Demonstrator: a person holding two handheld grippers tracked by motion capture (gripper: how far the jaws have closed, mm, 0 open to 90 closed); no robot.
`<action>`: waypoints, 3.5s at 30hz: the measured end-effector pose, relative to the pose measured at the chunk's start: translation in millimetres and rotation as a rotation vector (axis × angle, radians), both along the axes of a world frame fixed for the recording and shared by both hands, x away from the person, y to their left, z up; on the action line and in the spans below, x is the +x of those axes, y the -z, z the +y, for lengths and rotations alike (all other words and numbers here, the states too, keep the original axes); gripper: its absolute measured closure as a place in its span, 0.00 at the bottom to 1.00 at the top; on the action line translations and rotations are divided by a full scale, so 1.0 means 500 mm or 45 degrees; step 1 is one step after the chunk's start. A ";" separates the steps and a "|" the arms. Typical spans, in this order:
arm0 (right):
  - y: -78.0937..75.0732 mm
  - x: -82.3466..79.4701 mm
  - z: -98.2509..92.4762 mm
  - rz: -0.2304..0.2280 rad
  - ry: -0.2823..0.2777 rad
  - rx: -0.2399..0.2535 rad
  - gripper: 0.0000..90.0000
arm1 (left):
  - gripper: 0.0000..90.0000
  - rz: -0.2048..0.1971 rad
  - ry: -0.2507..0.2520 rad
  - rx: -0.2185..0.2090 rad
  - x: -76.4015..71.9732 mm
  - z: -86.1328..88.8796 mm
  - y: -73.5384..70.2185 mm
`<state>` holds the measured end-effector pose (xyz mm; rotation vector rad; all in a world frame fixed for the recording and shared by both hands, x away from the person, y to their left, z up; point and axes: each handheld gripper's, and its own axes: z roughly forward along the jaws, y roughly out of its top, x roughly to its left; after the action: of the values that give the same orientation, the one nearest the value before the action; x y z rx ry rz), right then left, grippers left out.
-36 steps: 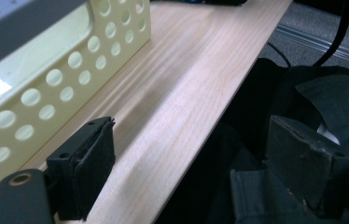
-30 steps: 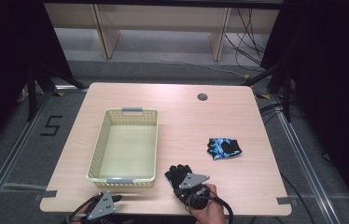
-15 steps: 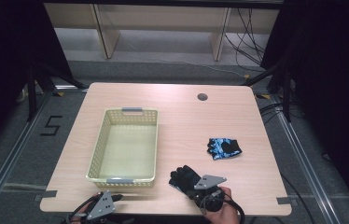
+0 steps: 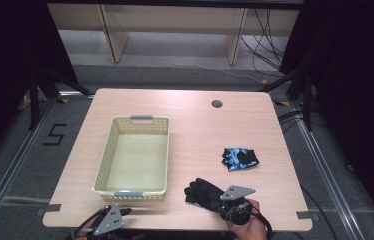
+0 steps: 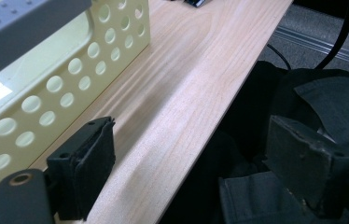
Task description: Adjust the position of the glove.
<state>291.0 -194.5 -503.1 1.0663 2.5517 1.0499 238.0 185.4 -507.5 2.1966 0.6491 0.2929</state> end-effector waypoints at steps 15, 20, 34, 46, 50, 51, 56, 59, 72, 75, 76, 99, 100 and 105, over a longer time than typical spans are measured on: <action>-0.001 0.014 -0.042 -0.003 0.059 -0.024 1.00 | 0.17 0.002 0.004 -0.008 0.000 -0.003 -0.002; -0.008 0.012 -0.044 0.001 0.065 -0.014 1.00 | 0.17 -0.001 0.025 0.013 0.004 0.001 -0.006; -0.077 0.045 -0.122 -0.172 0.303 0.025 0.66 | 0.17 0.014 -0.008 -0.050 0.003 -0.005 0.002; -0.088 0.155 -0.216 -0.132 0.533 0.065 0.56 | 0.17 0.013 -0.019 -0.051 0.011 -0.005 0.001; -0.084 0.191 -0.219 -0.097 0.584 0.051 0.56 | 0.17 0.006 0.000 -0.009 0.014 -0.001 -0.003; -0.080 0.202 -0.223 -0.112 0.564 0.024 0.56 | 0.17 0.018 0.002 -0.033 0.013 -0.003 -0.003; -0.069 0.237 -0.216 -0.074 0.584 0.018 0.55 | 0.17 -0.002 -0.002 -0.011 0.013 -0.002 -0.002; -0.062 0.256 -0.218 -0.039 0.577 -0.020 0.55 | 0.17 0.006 -0.008 -0.027 0.011 -0.005 0.001; -0.023 0.304 -0.221 0.069 0.629 -0.054 0.57 | 0.17 0.003 0.005 -0.001 0.013 -0.008 0.004; -0.014 0.308 -0.225 0.044 0.619 -0.075 0.59 | 0.17 0.002 0.000 -0.022 0.012 -0.010 0.000; -0.014 0.306 -0.220 0.074 0.626 -0.036 0.62 | 0.17 -0.010 0.024 -0.005 0.013 -0.008 -0.002; -0.076 0.256 -0.233 -0.084 0.607 0.178 0.92 | 0.17 0.009 0.011 -0.018 0.010 -0.012 -0.001; -0.081 0.250 -0.231 -0.085 0.611 0.195 0.92 | 0.17 0.009 0.009 -0.033 0.011 -0.013 -0.001; -0.098 0.217 -0.219 -0.086 0.599 0.223 0.92 | 0.17 0.009 0.012 -0.020 0.010 -0.010 -0.001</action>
<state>399.5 -304.0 -454.0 1.5459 2.0314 1.1581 243.1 180.3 -506.9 2.1857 0.6430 0.2748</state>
